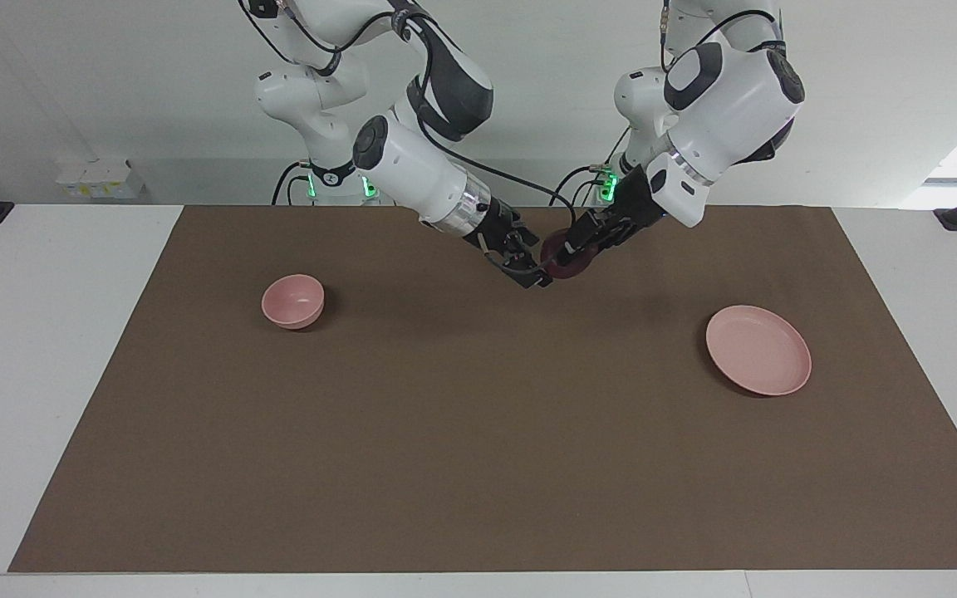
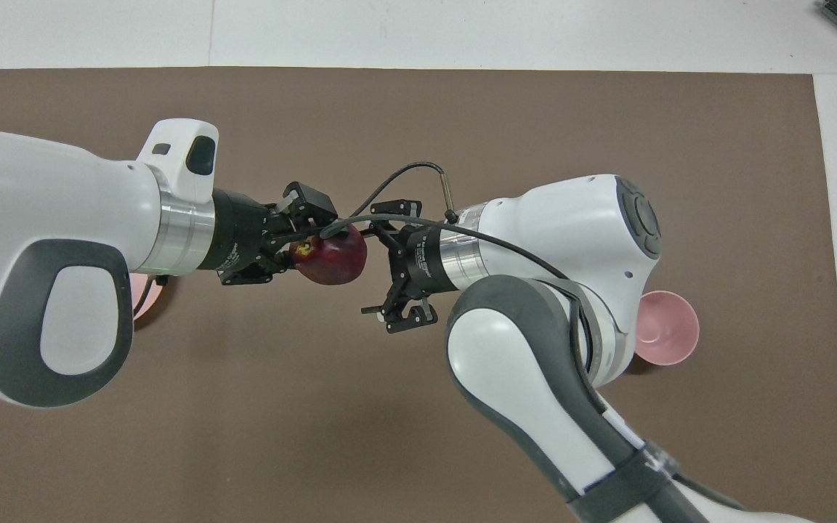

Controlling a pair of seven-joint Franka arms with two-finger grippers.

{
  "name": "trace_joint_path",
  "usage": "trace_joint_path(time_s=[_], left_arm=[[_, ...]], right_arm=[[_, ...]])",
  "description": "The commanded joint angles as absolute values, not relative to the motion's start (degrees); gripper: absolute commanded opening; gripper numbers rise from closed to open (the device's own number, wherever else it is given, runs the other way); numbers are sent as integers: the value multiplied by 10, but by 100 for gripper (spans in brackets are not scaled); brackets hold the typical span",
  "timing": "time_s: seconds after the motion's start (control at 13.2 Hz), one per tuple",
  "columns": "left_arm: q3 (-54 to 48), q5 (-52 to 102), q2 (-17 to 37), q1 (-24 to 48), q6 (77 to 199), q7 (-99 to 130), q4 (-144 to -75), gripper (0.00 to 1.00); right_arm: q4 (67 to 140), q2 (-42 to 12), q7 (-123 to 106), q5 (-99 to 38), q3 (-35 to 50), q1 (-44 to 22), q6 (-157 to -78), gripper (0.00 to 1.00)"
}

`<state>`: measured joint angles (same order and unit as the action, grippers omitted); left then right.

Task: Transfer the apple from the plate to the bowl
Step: 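Close the right gripper on the apple held by the left gripper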

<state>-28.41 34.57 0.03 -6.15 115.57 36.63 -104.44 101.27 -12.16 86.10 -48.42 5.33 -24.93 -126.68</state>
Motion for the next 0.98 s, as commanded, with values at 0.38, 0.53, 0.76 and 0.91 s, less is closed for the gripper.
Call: trace_joint_path(time_s=[0.38,0.53,0.76,0.91], left_arm=[[-277,360,-33,-43,1148,379,-1075,0],[-277,360,-33,-43,1150,379,-1075,0],[-277,360,-33,-43,1153,380,-1074,0],[-277,360,-33,-40,1148,380,-1075,0]], right_arm=[[998,-131,864,-502,56,-212,-1227,100],[998,-131,861,-503,57,-225,-1234,100],[1004,-127,800,-559,57,-226,-1228,100],[1003,-127,793,-576,57,-227,-1231,100]])
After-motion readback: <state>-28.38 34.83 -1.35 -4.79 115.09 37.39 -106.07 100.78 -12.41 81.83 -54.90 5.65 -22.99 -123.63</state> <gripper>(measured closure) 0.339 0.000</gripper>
